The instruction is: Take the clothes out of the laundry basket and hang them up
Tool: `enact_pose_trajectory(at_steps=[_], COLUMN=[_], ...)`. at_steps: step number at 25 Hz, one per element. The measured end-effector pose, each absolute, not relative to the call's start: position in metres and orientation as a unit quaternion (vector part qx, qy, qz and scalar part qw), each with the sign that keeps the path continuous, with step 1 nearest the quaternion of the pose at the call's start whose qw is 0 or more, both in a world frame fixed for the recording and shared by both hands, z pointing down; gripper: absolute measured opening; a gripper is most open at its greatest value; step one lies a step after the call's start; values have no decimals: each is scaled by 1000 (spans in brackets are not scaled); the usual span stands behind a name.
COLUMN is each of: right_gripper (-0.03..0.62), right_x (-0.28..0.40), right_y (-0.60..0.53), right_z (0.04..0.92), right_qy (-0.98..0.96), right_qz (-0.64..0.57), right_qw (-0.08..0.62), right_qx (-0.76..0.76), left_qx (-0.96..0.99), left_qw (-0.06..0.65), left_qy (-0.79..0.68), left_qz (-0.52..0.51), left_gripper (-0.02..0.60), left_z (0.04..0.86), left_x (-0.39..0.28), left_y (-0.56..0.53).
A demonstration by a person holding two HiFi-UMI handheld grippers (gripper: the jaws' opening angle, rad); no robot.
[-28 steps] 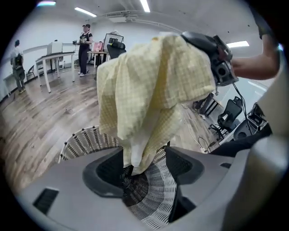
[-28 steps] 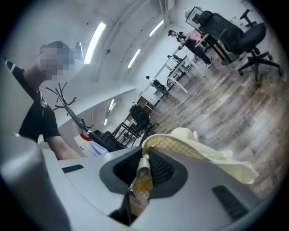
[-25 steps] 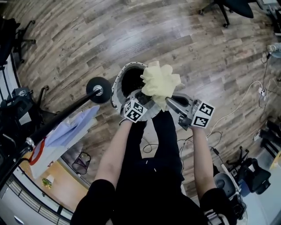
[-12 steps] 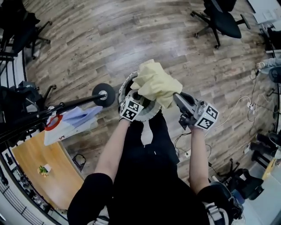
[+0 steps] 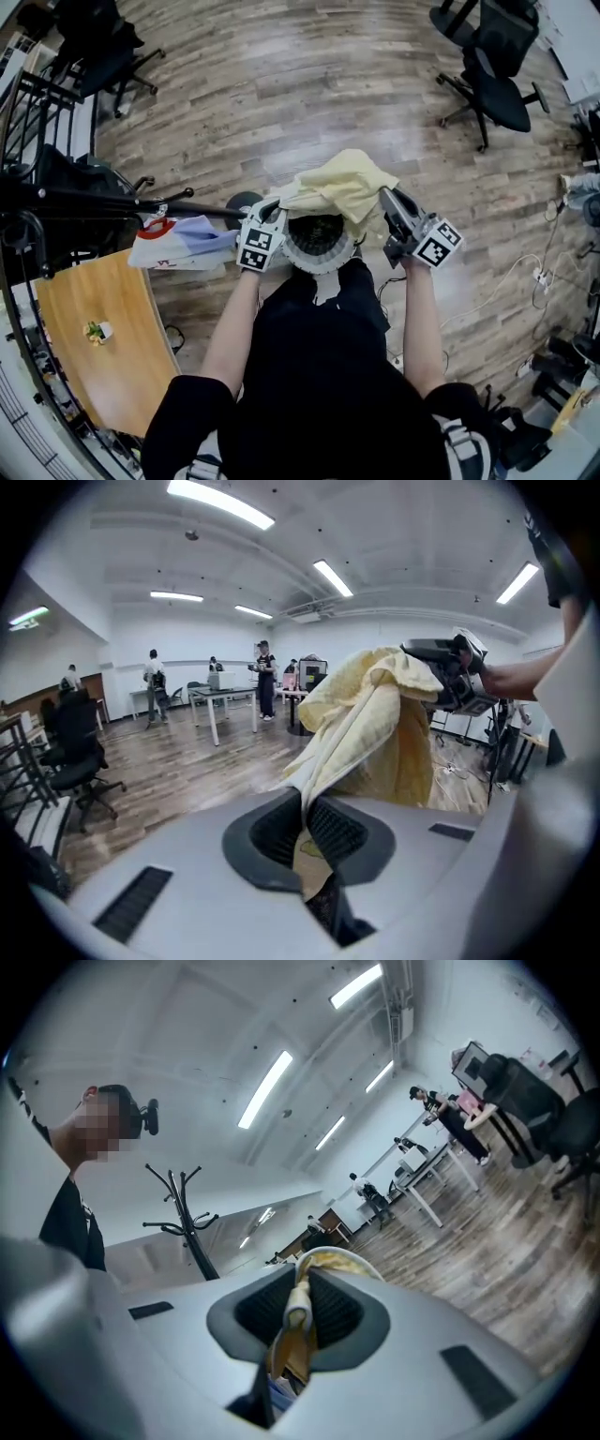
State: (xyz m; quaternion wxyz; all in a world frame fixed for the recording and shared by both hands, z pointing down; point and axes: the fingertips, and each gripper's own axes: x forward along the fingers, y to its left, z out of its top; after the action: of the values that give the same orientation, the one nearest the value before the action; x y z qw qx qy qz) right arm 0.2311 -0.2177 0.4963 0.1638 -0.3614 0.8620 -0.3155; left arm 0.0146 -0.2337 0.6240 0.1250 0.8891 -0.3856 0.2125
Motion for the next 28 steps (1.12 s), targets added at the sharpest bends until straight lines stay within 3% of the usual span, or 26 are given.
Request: enact_pose_trajectory(at_steps=[12,28], right_gripper=[52,52], right_x=[189,50], right_y=[-288,-324], right_z=[461,401], right_qy=[917,957], right_qz=[-315,-276], right_qw=[136,82], right_qx=[-205,28], left_qx=[790,616], left_qw=[60,60], left_qy=[-584,-774], left_qz=[177,137], left_gripper=[29,29], left_z=[516,451], left_x=[-47,-103], left_y=[-224,-138])
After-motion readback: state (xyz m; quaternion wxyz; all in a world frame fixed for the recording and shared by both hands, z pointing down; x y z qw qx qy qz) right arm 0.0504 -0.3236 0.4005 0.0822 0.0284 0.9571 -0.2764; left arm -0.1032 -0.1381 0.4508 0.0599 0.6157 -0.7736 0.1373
